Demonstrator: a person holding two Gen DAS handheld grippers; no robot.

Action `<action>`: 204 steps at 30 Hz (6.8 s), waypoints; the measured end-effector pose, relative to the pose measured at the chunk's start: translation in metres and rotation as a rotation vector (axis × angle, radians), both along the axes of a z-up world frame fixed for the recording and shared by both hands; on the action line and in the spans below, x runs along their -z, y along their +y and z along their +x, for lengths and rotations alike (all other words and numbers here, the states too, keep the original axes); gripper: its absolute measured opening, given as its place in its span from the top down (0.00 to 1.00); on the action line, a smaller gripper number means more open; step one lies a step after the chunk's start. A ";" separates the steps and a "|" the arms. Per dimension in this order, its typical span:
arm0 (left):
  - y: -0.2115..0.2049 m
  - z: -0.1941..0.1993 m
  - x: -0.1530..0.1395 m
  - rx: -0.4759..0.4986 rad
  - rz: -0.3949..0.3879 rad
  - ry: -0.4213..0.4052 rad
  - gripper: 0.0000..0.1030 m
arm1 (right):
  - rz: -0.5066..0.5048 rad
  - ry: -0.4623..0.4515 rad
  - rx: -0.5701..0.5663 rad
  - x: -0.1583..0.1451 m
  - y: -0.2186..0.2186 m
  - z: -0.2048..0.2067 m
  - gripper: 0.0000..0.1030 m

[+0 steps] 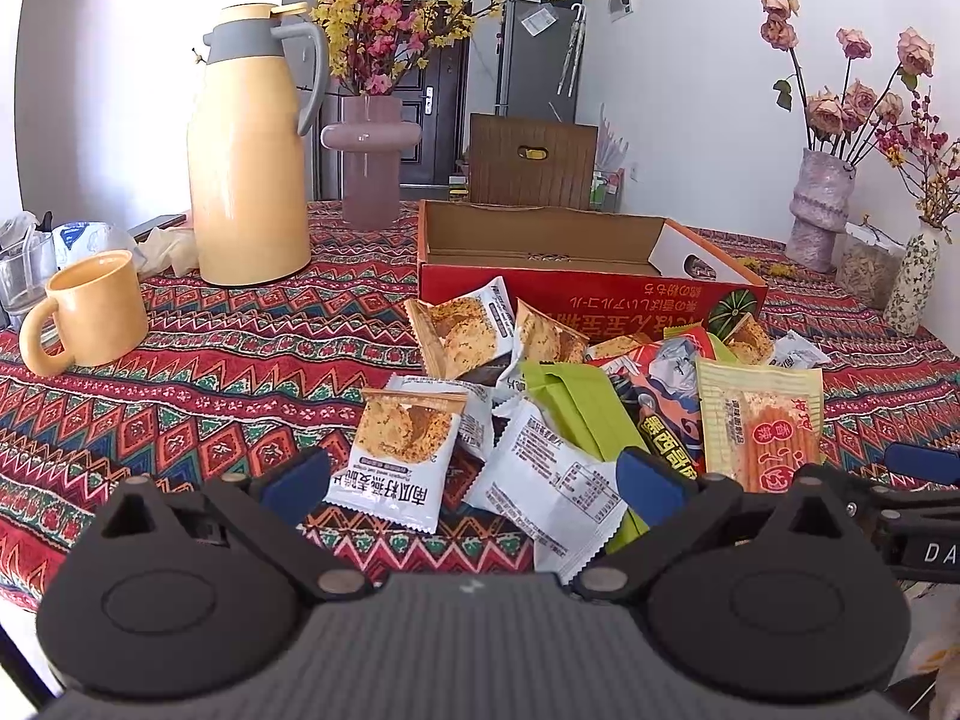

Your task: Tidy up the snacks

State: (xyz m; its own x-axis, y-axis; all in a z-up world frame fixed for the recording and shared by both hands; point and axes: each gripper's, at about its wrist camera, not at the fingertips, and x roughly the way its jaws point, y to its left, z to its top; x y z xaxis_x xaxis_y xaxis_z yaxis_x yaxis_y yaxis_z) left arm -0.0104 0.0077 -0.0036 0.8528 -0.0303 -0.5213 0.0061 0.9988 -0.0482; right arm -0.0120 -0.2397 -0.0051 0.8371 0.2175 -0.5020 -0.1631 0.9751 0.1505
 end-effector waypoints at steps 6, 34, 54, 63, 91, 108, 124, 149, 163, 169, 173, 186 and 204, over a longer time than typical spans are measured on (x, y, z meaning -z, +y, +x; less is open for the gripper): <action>0.002 -0.001 0.001 -0.004 -0.003 0.002 0.00 | 0.000 0.000 -0.001 0.000 0.000 0.000 0.00; 0.009 -0.002 0.006 -0.012 -0.020 0.011 0.00 | 0.002 0.066 -0.063 0.017 0.018 0.013 0.34; 0.014 0.000 0.016 -0.015 -0.039 0.055 0.00 | 0.117 0.060 -0.076 0.025 0.003 0.013 0.72; -0.006 0.025 0.003 0.019 -0.052 0.084 0.00 | 0.174 0.018 -0.048 0.017 -0.018 0.006 0.76; 0.000 0.040 0.019 -0.041 -0.064 0.251 0.24 | 0.197 -0.015 -0.001 0.014 -0.037 0.006 0.76; -0.010 0.039 0.026 -0.012 -0.038 0.263 0.60 | 0.204 -0.018 0.003 0.012 -0.040 0.006 0.76; -0.012 0.060 -0.033 0.017 -0.019 0.088 0.60 | 0.230 -0.102 0.019 -0.021 -0.052 0.048 0.76; -0.038 0.213 -0.069 -0.002 -0.003 0.044 0.60 | 0.276 -0.038 0.032 -0.061 -0.056 0.267 0.76; -0.021 0.269 -0.021 -0.055 -0.038 0.116 0.59 | 0.263 0.069 0.048 -0.021 -0.045 0.315 0.74; -0.017 0.259 -0.028 -0.050 -0.049 0.048 0.15 | 0.243 0.059 0.089 -0.018 -0.048 0.312 0.32; -0.020 0.251 -0.035 -0.039 -0.046 0.011 0.09 | 0.244 0.014 0.107 -0.024 -0.051 0.304 0.13; -0.027 0.213 -0.071 -0.038 -0.017 -0.078 0.00 | 0.181 -0.115 0.098 -0.066 -0.050 0.248 0.00; 0.008 0.142 -0.031 -0.024 0.013 -0.002 0.00 | 0.027 -0.073 0.055 -0.034 -0.049 0.139 0.02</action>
